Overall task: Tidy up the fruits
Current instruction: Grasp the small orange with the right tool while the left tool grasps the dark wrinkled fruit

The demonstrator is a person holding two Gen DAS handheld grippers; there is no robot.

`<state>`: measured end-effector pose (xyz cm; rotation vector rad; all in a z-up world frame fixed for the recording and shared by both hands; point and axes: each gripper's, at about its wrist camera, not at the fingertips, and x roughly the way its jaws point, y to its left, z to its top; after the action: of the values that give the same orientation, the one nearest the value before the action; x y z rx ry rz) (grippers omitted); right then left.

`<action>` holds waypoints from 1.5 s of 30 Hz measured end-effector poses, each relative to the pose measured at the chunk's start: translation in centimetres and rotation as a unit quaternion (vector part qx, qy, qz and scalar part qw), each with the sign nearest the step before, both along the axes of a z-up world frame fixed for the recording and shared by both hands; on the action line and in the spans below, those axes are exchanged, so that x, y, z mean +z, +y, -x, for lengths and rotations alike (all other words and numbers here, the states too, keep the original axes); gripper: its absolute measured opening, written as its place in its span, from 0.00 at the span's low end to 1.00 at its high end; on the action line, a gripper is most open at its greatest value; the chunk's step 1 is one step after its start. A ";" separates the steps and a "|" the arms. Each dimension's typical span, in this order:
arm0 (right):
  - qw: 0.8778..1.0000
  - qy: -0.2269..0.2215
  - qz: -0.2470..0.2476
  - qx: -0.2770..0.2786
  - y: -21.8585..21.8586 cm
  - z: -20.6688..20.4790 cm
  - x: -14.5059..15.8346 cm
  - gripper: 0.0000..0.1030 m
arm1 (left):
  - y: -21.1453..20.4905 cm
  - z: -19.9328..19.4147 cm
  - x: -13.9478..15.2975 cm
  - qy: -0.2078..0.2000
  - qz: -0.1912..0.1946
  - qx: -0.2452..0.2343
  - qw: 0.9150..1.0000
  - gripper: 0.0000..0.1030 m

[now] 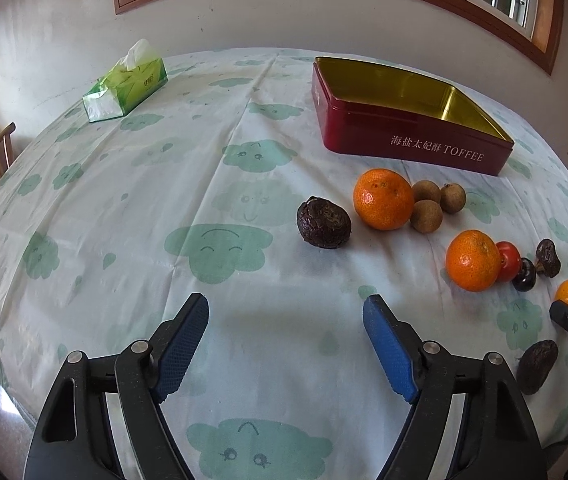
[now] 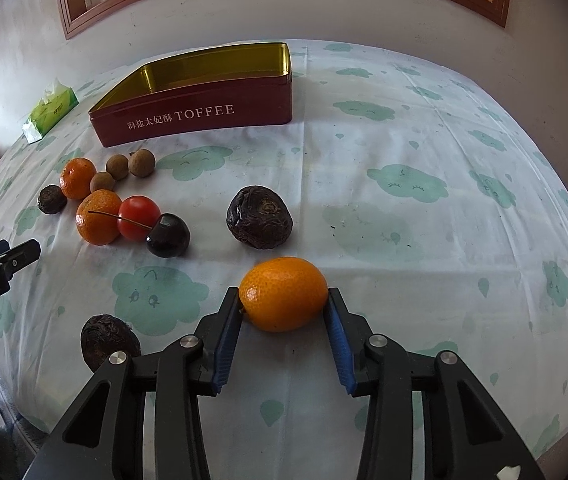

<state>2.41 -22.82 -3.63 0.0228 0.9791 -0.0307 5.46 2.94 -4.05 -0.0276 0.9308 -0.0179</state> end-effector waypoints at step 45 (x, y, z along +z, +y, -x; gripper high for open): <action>1.000 -0.007 0.007 -0.001 -0.2 -0.6 -0.1 0.38 | -1.2 -4.9 -0.3 -0.003 0.026 -0.044 0.999 0.33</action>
<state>3.04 -23.00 -3.70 0.0101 0.9650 -0.0388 10.32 1.74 -4.40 -0.0342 0.9244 -0.1239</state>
